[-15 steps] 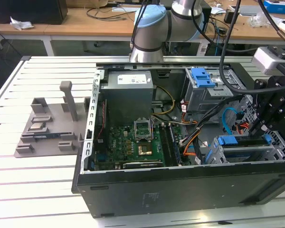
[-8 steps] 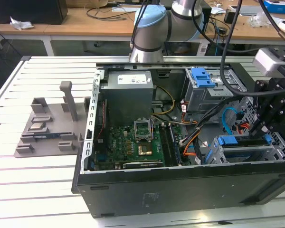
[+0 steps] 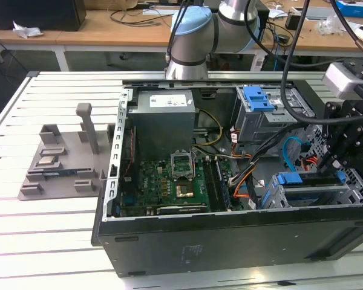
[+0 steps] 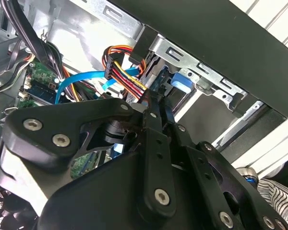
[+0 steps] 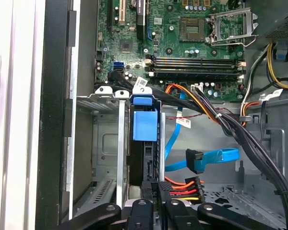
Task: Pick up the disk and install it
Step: 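Insert the first disk wire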
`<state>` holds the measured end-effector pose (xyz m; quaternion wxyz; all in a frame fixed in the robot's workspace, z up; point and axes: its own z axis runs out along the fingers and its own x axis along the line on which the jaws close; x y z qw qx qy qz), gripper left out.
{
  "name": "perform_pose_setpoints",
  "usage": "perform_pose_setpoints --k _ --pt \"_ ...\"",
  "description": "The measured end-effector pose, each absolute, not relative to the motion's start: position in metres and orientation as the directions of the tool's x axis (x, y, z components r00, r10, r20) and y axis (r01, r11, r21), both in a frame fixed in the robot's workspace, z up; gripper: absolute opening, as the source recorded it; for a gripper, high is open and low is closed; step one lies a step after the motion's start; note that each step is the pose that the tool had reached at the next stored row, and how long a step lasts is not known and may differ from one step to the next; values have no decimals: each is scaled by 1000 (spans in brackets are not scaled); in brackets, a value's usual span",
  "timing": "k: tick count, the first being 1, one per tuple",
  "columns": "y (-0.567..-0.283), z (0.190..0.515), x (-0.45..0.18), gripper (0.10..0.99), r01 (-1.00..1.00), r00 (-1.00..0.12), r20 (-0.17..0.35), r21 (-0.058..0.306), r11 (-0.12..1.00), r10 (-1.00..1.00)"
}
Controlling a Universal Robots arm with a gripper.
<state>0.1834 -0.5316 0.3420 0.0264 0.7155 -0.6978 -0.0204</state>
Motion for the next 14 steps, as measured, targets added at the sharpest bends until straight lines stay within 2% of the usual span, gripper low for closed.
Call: perform_pose_setpoints --k 14 --pt "-533 336 184 165 -997 25 7 69 -25 -1000"
